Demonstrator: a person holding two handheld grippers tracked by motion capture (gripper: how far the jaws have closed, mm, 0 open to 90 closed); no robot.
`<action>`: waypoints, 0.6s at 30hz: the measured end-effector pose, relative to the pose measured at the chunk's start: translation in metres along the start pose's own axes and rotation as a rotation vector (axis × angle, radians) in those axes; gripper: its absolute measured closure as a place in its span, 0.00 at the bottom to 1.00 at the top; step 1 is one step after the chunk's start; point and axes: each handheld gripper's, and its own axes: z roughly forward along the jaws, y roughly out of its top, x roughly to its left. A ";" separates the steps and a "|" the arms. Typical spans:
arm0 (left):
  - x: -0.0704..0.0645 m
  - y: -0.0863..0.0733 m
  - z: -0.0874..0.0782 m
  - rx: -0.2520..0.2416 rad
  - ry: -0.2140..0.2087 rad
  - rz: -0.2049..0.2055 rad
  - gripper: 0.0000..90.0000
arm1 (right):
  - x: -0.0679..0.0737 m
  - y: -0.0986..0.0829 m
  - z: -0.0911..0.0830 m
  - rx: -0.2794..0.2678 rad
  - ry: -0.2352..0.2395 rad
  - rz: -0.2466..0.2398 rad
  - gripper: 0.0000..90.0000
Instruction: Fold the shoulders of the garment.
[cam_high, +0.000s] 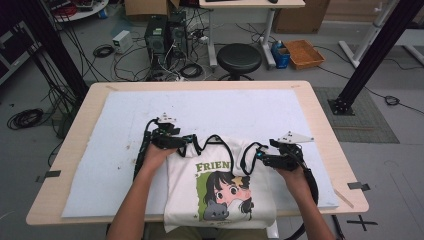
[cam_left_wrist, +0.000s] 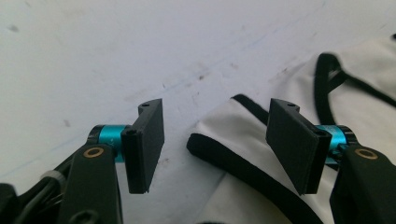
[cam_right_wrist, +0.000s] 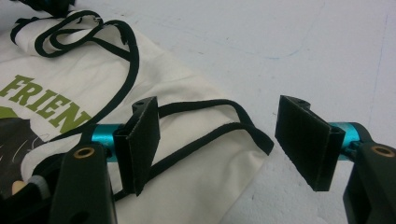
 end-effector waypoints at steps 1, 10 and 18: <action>-0.001 0.000 0.005 0.017 0.003 0.022 0.51 | -0.001 0.000 0.000 -0.001 -0.001 0.004 0.34; -0.013 -0.002 -0.024 -0.129 -0.021 0.131 0.95 | -0.002 -0.002 -0.003 -0.007 -0.002 0.009 0.34; -0.045 -0.035 -0.083 -0.238 -0.248 0.209 0.72 | 0.001 -0.002 -0.004 -0.005 0.001 -0.003 0.34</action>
